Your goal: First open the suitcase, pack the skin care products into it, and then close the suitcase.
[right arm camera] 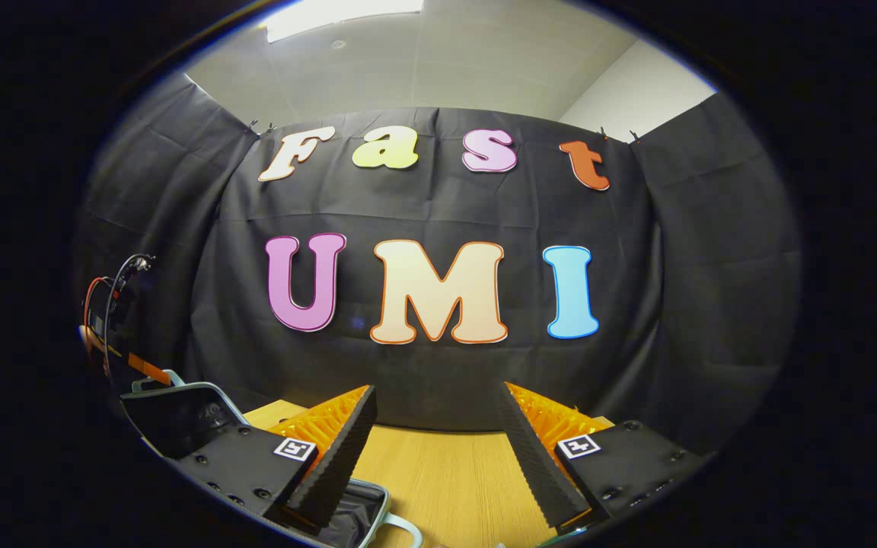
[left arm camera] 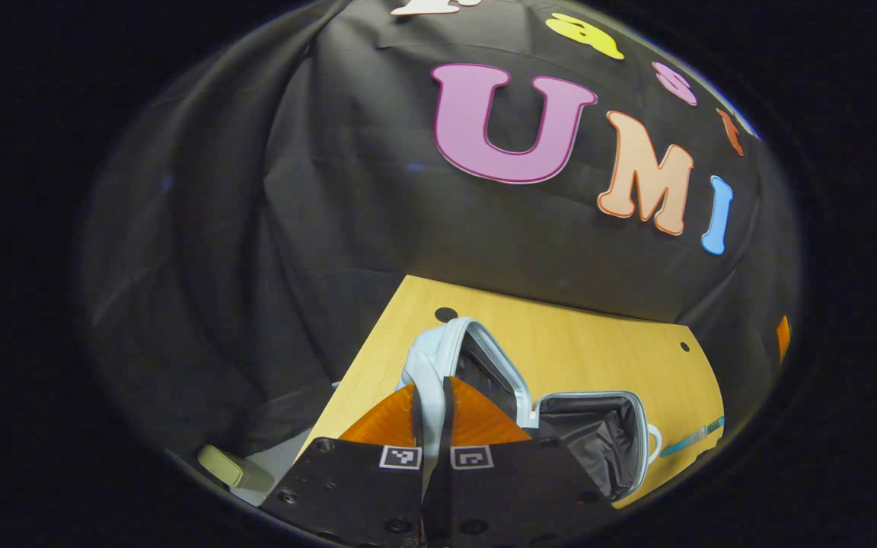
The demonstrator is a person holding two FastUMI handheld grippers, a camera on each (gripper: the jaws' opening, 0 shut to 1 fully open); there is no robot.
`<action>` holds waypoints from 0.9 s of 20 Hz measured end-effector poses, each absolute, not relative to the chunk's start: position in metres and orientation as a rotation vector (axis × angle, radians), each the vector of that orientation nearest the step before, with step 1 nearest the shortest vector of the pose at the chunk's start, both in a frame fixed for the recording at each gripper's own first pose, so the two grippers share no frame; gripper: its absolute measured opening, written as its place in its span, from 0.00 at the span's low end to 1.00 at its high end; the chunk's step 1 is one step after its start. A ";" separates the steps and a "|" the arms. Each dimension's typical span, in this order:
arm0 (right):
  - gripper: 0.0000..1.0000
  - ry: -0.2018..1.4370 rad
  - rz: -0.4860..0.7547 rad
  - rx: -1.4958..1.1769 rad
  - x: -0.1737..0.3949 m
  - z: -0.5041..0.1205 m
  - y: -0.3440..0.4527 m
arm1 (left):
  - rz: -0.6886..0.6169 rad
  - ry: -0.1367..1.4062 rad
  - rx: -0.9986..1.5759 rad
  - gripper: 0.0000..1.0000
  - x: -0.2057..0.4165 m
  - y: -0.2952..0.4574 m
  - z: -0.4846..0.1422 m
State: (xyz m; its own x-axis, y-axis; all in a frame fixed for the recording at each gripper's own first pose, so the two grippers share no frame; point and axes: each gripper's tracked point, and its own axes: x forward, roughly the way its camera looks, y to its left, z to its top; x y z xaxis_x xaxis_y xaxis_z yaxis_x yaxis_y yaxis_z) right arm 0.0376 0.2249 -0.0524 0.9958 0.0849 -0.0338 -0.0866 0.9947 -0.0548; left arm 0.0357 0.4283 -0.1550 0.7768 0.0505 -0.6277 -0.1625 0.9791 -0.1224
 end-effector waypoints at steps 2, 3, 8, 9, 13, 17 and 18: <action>1.00 0.030 0.083 -0.069 0.038 -0.052 0.228 | 0.148 0.702 -0.188 0.00 0.033 0.445 -0.171; 1.00 0.032 0.080 -0.073 0.037 -0.053 0.228 | 0.163 0.717 -0.197 0.00 0.032 0.452 -0.179; 1.00 0.045 0.063 -0.080 0.038 -0.058 0.229 | 0.258 0.767 -0.227 0.00 0.029 0.492 -0.224; 0.99 0.043 0.059 -0.081 0.039 -0.058 0.229 | 0.266 0.783 -0.244 0.00 0.027 0.496 -0.234; 1.00 0.055 0.055 -0.095 0.040 -0.062 0.229 | 0.331 0.829 -0.287 0.00 0.020 0.514 -0.267; 0.99 0.066 0.047 -0.102 0.043 -0.065 0.226 | 0.417 0.753 -0.219 0.44 0.023 0.542 -0.257; 0.99 0.070 0.047 -0.101 0.044 -0.067 0.225 | 0.431 0.714 -0.195 0.72 0.027 0.543 -0.243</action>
State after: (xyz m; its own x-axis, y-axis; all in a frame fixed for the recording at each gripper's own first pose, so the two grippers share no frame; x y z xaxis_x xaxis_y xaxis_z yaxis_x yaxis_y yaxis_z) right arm 0.0445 0.2248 -0.0668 0.9965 0.0430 -0.0722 -0.0501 0.9938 -0.0992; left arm 0.0265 0.5432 -0.2433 0.6727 0.3149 -0.6696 -0.4458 0.8947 -0.0271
